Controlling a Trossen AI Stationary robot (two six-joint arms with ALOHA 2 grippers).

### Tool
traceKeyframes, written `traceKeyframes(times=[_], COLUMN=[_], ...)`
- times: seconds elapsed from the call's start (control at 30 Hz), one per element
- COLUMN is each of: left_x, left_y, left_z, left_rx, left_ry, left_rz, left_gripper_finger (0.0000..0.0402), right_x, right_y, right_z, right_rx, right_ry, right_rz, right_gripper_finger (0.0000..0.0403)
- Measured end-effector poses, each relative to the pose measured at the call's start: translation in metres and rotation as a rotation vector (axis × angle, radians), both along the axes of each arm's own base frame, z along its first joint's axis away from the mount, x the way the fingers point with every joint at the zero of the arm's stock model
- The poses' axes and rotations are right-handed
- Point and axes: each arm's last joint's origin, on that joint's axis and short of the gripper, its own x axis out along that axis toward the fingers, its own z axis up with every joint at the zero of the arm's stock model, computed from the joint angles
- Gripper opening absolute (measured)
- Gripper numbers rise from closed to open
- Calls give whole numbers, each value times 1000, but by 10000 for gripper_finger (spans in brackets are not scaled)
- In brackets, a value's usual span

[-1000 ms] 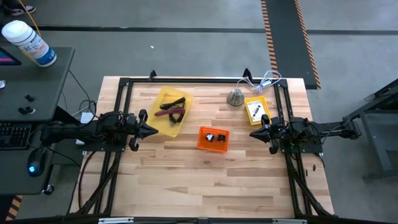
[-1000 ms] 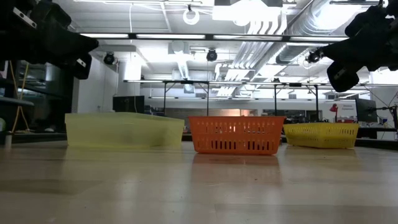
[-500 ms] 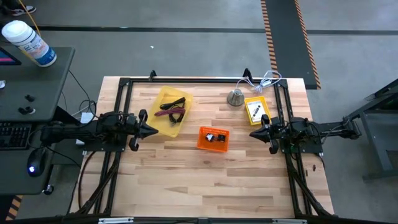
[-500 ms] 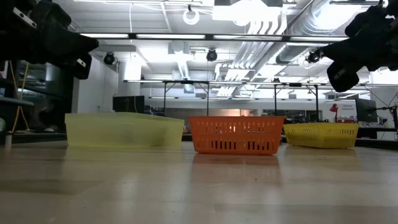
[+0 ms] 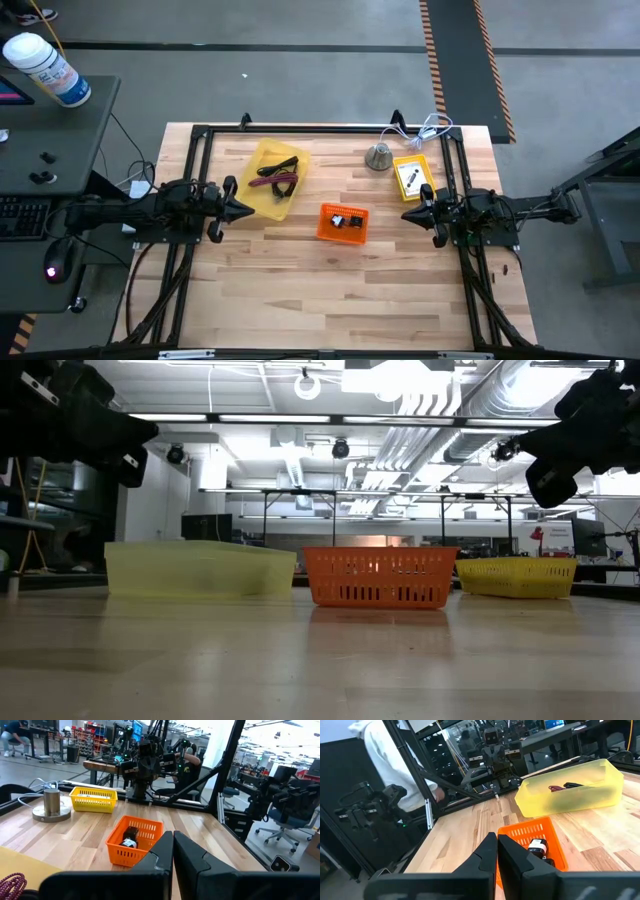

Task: Pick and place items into bin
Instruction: Return to Home Position

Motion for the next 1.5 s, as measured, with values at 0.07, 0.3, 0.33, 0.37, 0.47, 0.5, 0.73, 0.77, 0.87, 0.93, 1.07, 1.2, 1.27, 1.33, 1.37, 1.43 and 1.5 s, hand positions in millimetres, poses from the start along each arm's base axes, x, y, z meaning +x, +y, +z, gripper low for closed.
traceKeyframes(times=[0.07,0.3,0.33,0.37,0.47,0.5,0.73,0.77,0.87,0.93,1.07,1.2,1.27,1.33,1.37,1.43,1.5], left_x=[0,0,0,0,0,0,0,0,0,0,0,0,0,0,0,0,0], left_y=[0,0,0,0,0,0,0,0,0,0,0,0,0,0,0,0,0], left_z=[0,0,0,0,0,0,0,0,0,0,0,0,0,0,0,0,0], left_rx=[0,0,0,0,0,0,0,0,0,0,0,0,0,0,0,0,0], left_ry=[0,0,0,0,0,0,0,0,0,0,0,0,0,0,0,0,0], left_rz=[0,0,0,0,0,0,0,0,0,0,0,0,0,0,0,0,0], left_gripper_finger=[1,1,1,1,1,1,1,1,1,1,1,1,1,1,1,1,1], right_x=[0,0,0,0,0,0,0,0,0,0,0,0,0,0,0,0,0], right_y=[0,0,0,0,0,0,0,0,0,0,0,0,0,0,0,0,0], right_z=[0,0,0,0,0,0,0,0,0,0,0,0,0,0,0,0,0], right_rx=[0,0,0,0,0,0,0,0,0,0,0,0,0,0,0,0,0], right_ry=[0,0,0,0,0,0,0,0,0,0,0,0,0,0,0,0,0], right_rz=[0,0,0,0,0,0,0,0,0,0,0,0,0,0,0,0,0], right_gripper_finger=[5,7,7,8,9,9,3,3,4,5,4,1,2,4,5,6,7])
